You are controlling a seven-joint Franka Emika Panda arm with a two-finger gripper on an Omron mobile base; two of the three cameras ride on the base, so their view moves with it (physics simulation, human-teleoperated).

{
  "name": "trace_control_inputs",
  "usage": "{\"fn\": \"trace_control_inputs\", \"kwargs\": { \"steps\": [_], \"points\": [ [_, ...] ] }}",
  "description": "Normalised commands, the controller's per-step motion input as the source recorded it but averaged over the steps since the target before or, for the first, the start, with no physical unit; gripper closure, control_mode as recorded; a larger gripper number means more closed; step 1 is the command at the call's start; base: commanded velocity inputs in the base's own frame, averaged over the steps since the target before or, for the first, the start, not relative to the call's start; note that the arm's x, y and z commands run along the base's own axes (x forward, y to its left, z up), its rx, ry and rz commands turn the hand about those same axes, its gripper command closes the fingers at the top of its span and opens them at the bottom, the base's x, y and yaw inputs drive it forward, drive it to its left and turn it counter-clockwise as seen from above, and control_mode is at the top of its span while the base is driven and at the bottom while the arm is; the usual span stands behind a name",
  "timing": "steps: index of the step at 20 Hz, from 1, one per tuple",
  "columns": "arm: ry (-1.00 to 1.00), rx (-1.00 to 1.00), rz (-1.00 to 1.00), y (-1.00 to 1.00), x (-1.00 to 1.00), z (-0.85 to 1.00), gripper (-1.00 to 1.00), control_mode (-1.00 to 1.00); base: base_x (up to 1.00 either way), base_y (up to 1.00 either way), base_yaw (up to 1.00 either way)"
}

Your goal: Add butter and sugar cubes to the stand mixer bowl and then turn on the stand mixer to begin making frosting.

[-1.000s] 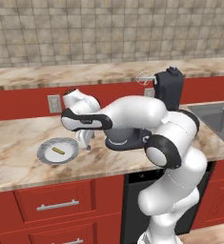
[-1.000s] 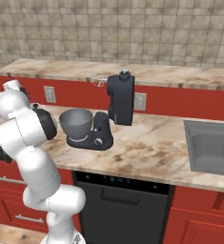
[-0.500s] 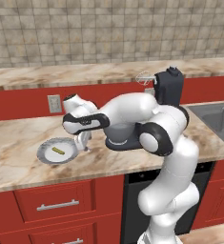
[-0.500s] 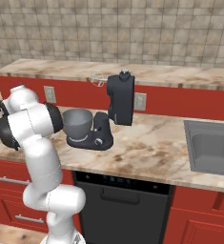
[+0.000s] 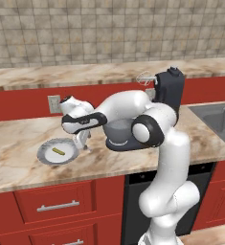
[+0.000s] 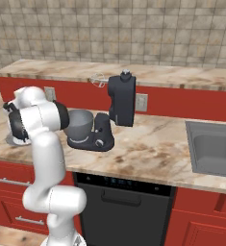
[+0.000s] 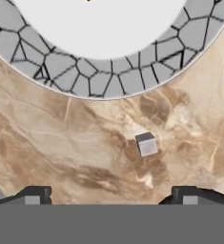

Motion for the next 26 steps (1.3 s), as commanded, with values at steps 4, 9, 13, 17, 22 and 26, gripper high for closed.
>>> {"fn": "trace_control_inputs", "kwargs": {
  "steps": [4,9,13,17,22,26],
  "points": [
    [0.0,-0.08,0.0,0.0,0.16,-0.23,-1.0,-1.0,0.0,0.0,0.0],
    [0.0,-0.06,0.0,0.0,0.18,-0.26,-1.0,-1.0,0.0,0.0,0.0],
    [0.0,-0.05,0.0,-0.01,0.16,-0.27,-1.0,-1.0,0.0,0.0,0.0],
    [0.0,-0.04,0.0,-0.06,0.11,-0.22,-1.0,-1.0,0.0,0.0,0.0],
    [0.0,-0.03,0.0,-0.14,0.06,-0.11,-1.0,-1.0,0.0,0.0,0.0],
    [0.0,-0.01,0.0,-0.17,0.05,-0.07,-1.0,-1.0,0.0,0.0,0.0]
  ]
}}
